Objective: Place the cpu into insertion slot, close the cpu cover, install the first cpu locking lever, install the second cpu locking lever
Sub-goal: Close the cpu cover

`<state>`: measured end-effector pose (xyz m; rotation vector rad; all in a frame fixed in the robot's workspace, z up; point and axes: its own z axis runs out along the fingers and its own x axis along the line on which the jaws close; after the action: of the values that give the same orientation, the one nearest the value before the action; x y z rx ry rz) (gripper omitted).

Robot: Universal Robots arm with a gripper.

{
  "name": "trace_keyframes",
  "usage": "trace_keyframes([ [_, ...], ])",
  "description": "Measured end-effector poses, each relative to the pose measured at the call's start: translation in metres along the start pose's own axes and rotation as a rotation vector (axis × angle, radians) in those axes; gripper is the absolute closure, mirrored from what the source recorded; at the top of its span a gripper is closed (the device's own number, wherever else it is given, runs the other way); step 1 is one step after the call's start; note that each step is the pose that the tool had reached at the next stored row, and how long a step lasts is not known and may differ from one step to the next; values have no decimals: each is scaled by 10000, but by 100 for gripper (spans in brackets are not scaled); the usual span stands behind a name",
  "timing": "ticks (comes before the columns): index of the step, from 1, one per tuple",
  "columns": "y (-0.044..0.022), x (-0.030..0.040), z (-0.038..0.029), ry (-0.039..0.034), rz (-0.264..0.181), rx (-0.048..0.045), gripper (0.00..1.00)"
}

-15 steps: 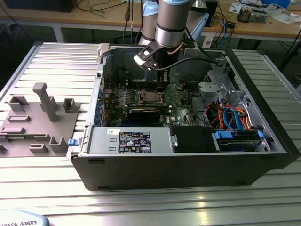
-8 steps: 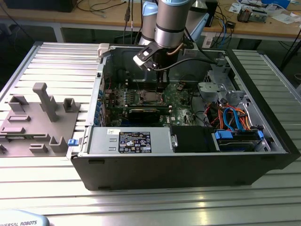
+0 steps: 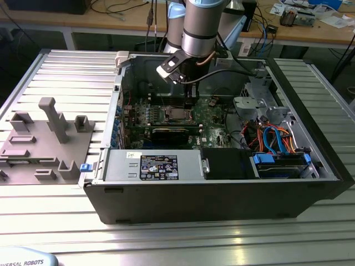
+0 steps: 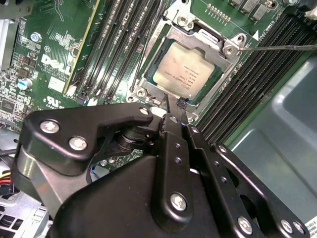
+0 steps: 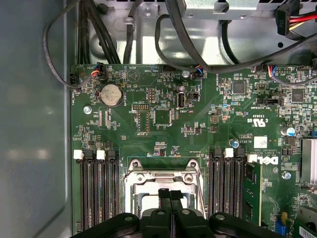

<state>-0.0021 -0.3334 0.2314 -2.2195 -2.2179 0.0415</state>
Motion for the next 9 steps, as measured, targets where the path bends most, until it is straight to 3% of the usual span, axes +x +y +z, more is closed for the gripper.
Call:
trace_keyframes([
  [9, -18, 0, 14, -1, 3, 0, 89],
])
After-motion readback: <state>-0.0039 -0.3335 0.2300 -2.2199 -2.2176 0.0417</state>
